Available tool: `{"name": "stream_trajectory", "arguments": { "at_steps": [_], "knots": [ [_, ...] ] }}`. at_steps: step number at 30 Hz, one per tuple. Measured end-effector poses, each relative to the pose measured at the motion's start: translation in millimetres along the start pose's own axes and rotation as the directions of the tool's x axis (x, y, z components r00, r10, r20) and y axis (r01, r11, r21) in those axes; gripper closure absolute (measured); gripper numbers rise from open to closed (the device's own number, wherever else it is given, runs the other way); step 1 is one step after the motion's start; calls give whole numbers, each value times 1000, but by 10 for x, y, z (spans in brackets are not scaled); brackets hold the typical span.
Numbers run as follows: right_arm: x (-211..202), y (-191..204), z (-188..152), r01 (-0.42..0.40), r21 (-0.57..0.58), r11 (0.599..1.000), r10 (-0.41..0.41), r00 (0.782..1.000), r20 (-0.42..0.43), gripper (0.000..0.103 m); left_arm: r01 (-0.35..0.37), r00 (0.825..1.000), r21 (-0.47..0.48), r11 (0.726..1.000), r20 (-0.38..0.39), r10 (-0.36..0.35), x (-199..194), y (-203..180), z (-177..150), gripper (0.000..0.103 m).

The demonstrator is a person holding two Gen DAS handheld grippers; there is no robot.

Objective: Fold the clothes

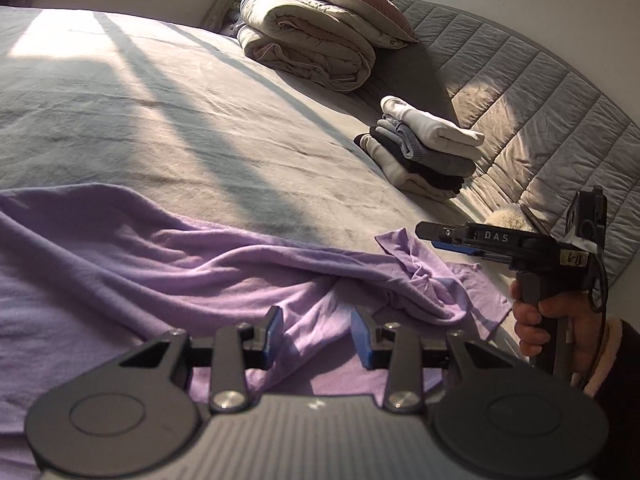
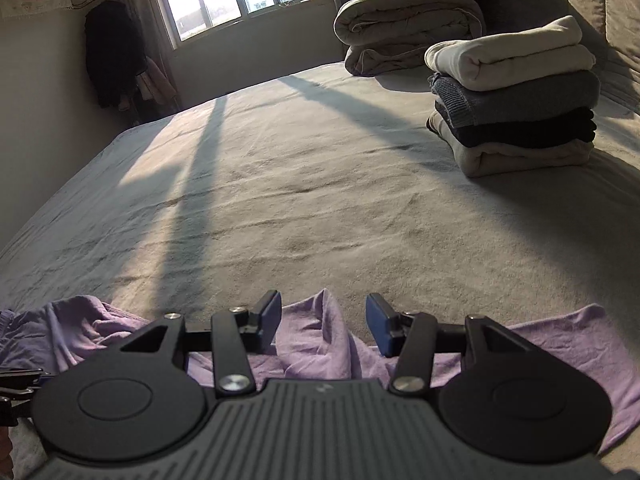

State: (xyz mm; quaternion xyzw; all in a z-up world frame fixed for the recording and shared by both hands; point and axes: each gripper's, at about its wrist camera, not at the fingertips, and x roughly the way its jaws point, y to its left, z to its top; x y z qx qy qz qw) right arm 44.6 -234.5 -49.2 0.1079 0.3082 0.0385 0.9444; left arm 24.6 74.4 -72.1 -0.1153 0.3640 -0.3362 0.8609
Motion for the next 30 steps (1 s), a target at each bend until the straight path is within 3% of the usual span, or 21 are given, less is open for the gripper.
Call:
{"name": "stream_trajectory", "arguments": {
  "at_steps": [9, 10, 11, 14, 17, 26, 30],
  "knots": [
    [242, -75, -44, -15, -18, 1000, 15, 1000, -25, 52, -68, 997, 118, 991, -15, 70, 242, -254, -48, 68],
    [253, -61, -28, -22, -28, 999, 22, 1000, -20, 61, -72, 997, 120, 990, -13, 74, 255, -271, -43, 69],
    [262, -48, -12, -28, -39, 999, 27, 1000, -14, 83, -76, 997, 122, 990, -11, 78, 268, -289, -39, 73],
    [195, -58, 37, -11, -62, 998, 13, 999, 35, 101, -94, 995, 140, 986, -9, 97, 312, -339, -25, 86],
    [53, -118, 111, 1, -59, 998, 5, 995, 101, 101, -100, 994, 158, 982, -22, 104, 339, -376, -9, 99],
    [-529, -453, 327, 84, 31, 996, -90, 949, 302, 101, -97, 995, 187, 978, 23, 94, 131, -495, 65, 101],
    [-733, -614, 283, 113, 45, 993, -122, 940, 319, 101, -70, 997, 218, 973, 42, 62, -12, -559, 55, 101]
  ]
}}
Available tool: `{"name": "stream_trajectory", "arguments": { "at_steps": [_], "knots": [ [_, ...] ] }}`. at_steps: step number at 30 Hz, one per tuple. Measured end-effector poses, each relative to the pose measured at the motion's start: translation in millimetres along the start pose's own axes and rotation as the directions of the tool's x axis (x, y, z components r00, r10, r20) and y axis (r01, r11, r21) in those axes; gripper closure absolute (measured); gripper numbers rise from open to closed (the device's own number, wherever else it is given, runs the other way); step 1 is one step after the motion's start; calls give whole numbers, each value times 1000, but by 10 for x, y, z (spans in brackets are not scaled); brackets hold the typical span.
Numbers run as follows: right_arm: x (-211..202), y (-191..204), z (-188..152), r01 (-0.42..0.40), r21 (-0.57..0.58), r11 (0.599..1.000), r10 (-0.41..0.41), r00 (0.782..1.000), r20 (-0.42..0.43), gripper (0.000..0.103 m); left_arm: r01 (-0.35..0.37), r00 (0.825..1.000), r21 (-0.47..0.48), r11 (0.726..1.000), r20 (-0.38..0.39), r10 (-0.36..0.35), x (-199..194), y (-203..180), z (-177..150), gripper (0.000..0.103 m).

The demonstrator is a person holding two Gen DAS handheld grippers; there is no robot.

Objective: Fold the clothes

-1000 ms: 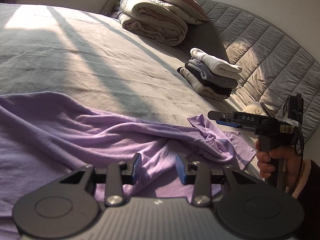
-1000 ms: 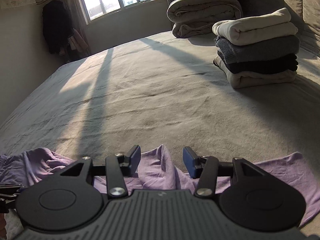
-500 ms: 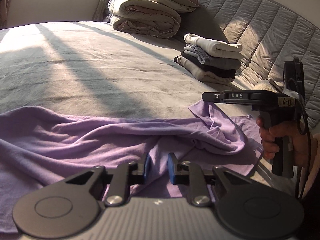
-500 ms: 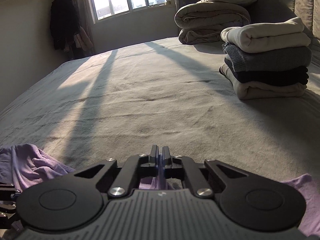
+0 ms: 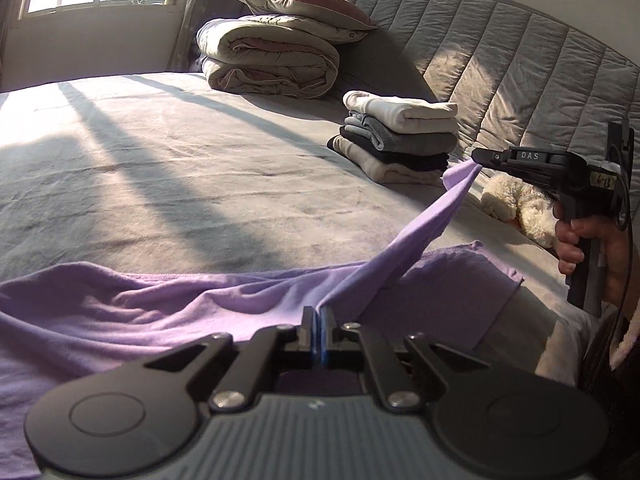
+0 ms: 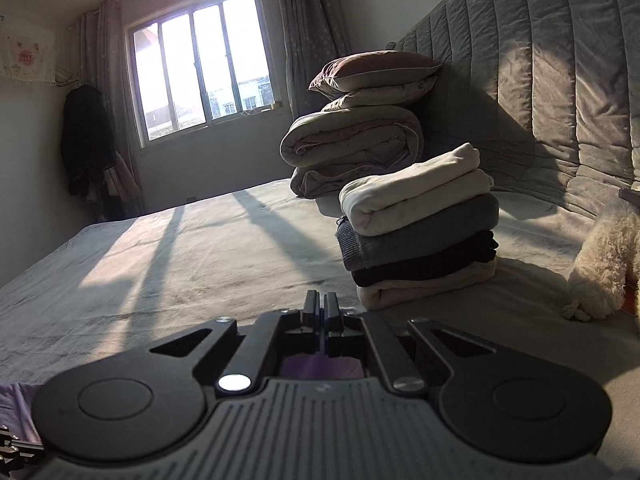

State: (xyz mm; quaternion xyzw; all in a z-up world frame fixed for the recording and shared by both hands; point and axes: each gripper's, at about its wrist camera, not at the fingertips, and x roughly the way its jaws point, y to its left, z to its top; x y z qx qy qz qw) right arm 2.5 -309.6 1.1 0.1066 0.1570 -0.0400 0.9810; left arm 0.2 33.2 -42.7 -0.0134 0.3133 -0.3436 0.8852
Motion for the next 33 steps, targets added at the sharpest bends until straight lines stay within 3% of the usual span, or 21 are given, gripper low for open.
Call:
{"name": "stream_trajectory", "arguments": {
  "at_steps": [7, 10, 13, 16, 19, 22, 23, 27, 29, 33],
  "knots": [
    [-255, -194, -243, 38, -50, 998, -43, 994, -101, 101, 35, 998, 69, 997, -58, -31, 0, -149, -99, 101],
    [-265, -231, -373, 77, -96, 992, -94, 979, -180, 101, 43, 995, 75, 996, -93, -35, 35, -173, -139, 101],
    [-229, -310, -483, 117, -105, 988, -142, 951, -275, 101, 42, 992, 66, 997, -125, -34, 64, -165, -190, 100],
    [-284, -326, -440, 89, -68, 994, -104, 958, -267, 88, 28, 993, 21, 999, -113, -25, 1, -102, -217, 96],
    [-335, -245, -386, 37, -50, 998, -48, 969, -243, 84, -8, 997, -22, 1000, -73, 7, -156, -22, -224, 87],
    [-334, -66, -367, -39, -42, 998, 28, 969, -246, 55, -70, 997, -66, 995, -20, 69, -324, 65, -239, 79],
    [-338, 47, -366, -83, -58, 995, 67, 966, -250, 54, -106, 994, -87, 991, 4, 107, -393, 108, -250, 79],
    [-350, 479, -401, -226, -143, 963, 183, 947, -266, 54, -254, 960, -180, 950, 71, 270, -663, 297, -275, 79],
    [-345, 710, -443, -300, -182, 936, 242, 928, -283, 54, -337, 927, -225, 914, 93, 364, -809, 395, -302, 79],
    [-338, 1125, -554, -415, -223, 882, 337, 887, -318, 54, -485, 843, -299, 822, 93, 530, -1092, 626, -371, 79]
  ]
}}
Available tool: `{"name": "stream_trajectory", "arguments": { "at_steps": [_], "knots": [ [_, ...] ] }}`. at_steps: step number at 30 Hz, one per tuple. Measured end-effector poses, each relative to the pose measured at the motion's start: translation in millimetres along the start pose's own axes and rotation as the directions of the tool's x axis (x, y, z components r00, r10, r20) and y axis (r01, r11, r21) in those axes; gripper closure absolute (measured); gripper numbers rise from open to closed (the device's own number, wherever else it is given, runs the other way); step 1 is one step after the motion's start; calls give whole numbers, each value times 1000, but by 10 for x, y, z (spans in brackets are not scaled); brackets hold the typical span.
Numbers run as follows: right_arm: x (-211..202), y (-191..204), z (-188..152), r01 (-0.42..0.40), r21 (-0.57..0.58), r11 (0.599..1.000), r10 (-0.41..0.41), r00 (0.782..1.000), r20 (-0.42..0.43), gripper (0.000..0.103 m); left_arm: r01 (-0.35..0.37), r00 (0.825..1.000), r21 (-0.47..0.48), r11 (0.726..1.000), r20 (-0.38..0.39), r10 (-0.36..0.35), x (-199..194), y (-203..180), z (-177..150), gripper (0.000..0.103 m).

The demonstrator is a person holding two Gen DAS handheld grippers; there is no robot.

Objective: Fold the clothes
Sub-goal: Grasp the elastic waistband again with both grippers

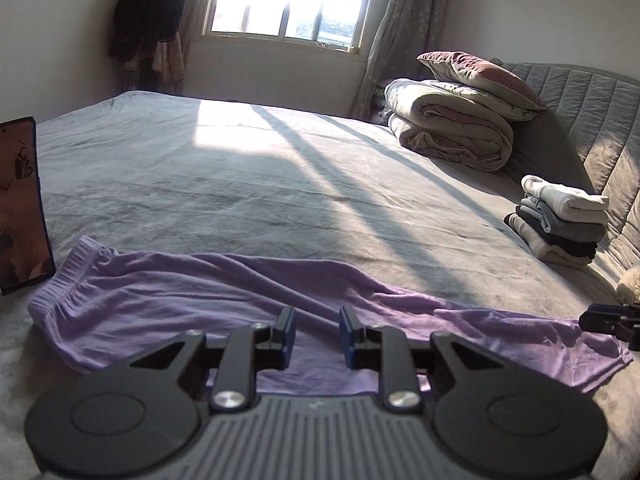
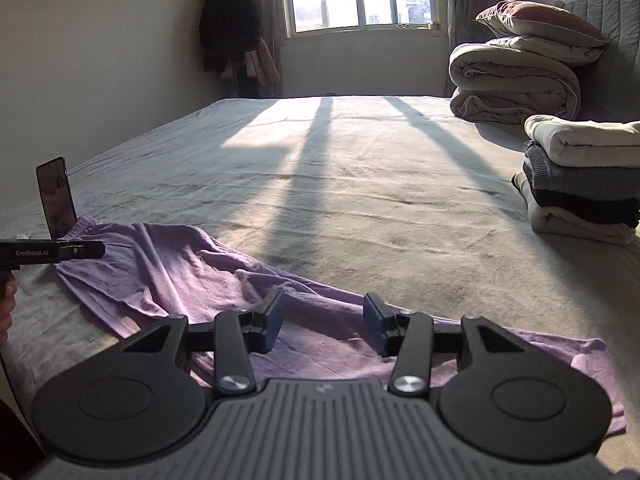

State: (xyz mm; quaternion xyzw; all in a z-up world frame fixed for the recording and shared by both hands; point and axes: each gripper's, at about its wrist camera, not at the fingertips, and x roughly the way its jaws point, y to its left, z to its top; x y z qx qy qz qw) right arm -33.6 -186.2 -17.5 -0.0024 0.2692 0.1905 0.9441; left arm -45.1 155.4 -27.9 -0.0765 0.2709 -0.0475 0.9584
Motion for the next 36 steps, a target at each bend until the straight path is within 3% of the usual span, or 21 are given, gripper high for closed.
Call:
{"name": "stream_trajectory", "arguments": {
  "at_steps": [3, 6, 12, 15, 23, 36],
  "knots": [
    [105, 285, 29, -75, -71, 995, 75, 997, 2, 54, -122, 993, -73, 990, -4, 122, -91, 314, -16, 78],
    [198, 523, 42, -156, -129, 979, 157, 988, -5, 54, -227, 974, -140, 964, -20, 227, -174, 595, -53, 78],
    [437, 928, -46, -273, -224, 935, 271, 962, -43, 55, -318, 946, -253, 914, -24, 322, -369, 1093, -161, 78],
    [492, 1063, -136, -285, -295, 912, 281, 958, -57, 59, -307, 949, -321, 896, -28, 315, -413, 1309, -164, 78],
    [611, 1329, -179, -263, -426, 866, 252, 964, -82, 63, -253, 964, -375, 892, -18, 266, -219, 1402, -68, 79],
    [974, 1629, -179, -275, -525, 806, 235, 961, -143, 81, -312, 944, -389, 867, -25, 329, -18, 1341, -78, 83]
  ]
}}
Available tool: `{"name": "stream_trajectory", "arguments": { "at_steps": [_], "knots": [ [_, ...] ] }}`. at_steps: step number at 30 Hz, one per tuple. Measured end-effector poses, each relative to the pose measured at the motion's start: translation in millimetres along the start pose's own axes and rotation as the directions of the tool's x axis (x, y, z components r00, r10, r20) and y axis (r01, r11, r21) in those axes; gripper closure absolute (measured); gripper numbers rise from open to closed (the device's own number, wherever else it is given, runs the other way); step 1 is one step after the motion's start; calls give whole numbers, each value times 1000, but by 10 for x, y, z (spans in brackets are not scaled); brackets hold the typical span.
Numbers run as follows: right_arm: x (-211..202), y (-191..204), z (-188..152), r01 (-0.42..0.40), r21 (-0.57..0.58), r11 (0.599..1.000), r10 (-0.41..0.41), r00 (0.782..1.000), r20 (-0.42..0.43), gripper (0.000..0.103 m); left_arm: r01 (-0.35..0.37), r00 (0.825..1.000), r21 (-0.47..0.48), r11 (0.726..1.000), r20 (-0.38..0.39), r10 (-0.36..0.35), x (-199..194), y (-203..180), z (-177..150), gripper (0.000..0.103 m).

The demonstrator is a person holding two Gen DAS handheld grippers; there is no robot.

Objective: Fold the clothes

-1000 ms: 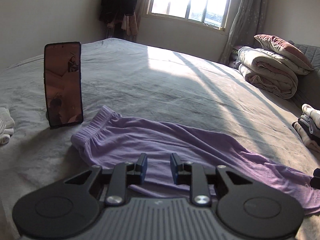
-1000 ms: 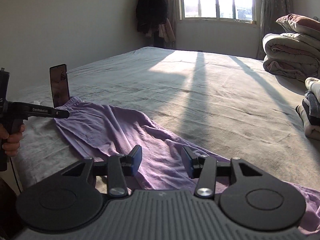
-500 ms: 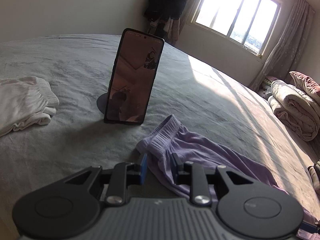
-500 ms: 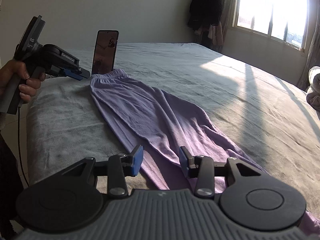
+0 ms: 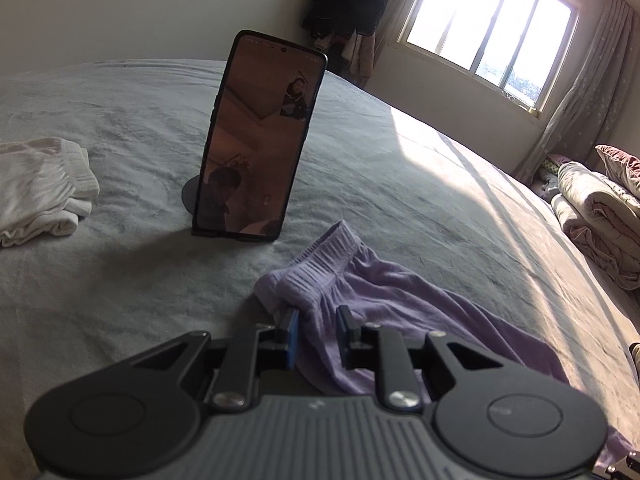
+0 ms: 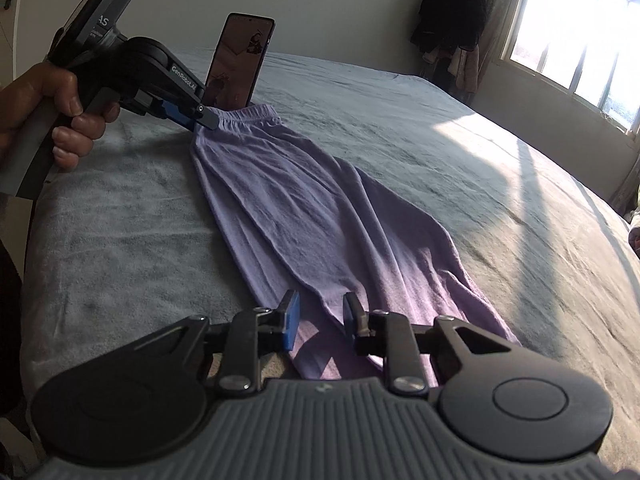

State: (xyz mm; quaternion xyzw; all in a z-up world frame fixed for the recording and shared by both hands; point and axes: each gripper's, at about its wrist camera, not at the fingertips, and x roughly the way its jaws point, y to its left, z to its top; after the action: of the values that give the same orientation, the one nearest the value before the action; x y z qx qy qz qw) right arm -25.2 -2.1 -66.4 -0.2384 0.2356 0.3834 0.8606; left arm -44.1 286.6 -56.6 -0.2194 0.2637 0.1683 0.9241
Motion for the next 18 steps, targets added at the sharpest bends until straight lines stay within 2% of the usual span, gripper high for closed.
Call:
{"name": "stream_trajectory", "arguments": {
  "at_steps": [2, 4, 8, 12, 13, 14, 18],
  "knots": [
    [49, 16, 30, 0, -6, 1000, 0, 1000, -9, 89, -12, 1000, 0, 1000, 8, 12, 11, 2, 5, 86],
    [96, 32, 59, -1, -12, 1000, 1, 1000, -19, 91, -11, 1000, -5, 1000, 3, 11, 42, 19, 13, 95],
    [110, 28, 104, -7, -8, 1000, 7, 1000, -28, 99, -12, 1000, -28, 1000, 1, 12, 82, 67, 36, 97],
    [79, 47, 155, -7, -27, 1000, 6, 999, -35, 98, -6, 1000, -41, 999, 8, 6, 74, 97, 58, 97],
    [71, 54, 165, -7, -33, 999, 6, 999, -35, 90, -5, 1000, -41, 999, 9, 6, 76, 100, 61, 96],
    [84, 59, 166, -9, -35, 999, 7, 999, -44, 87, -4, 1000, -42, 999, 10, 5, 78, 105, 63, 96],
    [136, 65, 158, -15, -32, 999, 13, 998, -63, 87, 0, 1000, -56, 998, 3, 0, 81, 125, 68, 96]
  ]
}}
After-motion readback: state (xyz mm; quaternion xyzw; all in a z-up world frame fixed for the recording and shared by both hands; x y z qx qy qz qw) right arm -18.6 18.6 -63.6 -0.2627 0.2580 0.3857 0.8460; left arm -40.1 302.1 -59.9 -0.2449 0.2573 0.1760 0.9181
